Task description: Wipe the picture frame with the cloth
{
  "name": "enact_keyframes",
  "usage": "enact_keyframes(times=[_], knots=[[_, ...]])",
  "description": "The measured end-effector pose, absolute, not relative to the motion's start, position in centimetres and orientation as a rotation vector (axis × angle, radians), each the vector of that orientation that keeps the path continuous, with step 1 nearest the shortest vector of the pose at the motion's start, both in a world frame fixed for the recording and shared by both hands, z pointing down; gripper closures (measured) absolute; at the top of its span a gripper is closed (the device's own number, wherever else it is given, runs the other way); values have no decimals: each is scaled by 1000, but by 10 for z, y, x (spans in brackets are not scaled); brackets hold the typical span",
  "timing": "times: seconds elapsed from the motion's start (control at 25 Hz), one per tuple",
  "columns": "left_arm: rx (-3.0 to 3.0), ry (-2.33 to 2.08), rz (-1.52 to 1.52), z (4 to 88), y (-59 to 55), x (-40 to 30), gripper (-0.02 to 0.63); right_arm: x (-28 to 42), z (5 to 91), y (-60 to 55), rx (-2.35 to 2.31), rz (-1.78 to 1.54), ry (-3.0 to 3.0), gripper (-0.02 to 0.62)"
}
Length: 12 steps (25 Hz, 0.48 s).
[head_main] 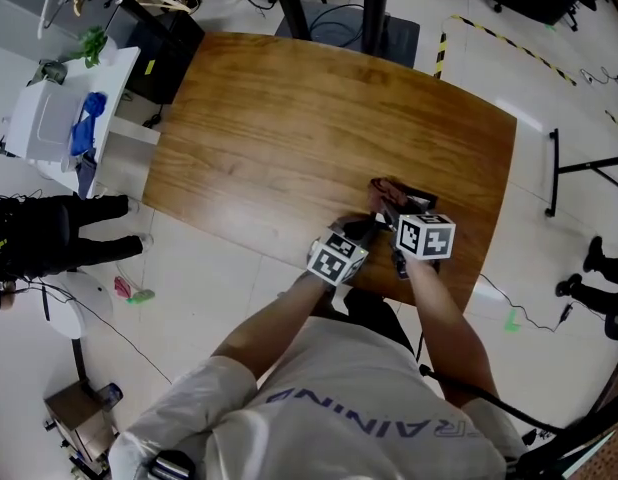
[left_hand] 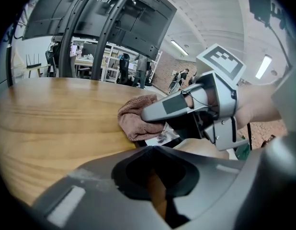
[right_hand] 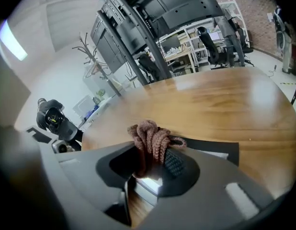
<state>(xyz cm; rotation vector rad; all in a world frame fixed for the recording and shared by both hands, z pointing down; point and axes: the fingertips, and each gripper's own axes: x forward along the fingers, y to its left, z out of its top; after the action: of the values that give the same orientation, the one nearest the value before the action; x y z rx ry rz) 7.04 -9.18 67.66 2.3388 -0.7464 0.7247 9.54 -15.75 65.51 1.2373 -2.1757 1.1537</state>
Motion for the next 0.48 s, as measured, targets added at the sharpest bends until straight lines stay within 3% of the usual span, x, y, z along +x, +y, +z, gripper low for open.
enact_keyframes(times=[0.48], knots=[[2320, -734, 710, 675, -92, 68, 600, 156, 658, -151, 1333, 1043, -2035, 476]])
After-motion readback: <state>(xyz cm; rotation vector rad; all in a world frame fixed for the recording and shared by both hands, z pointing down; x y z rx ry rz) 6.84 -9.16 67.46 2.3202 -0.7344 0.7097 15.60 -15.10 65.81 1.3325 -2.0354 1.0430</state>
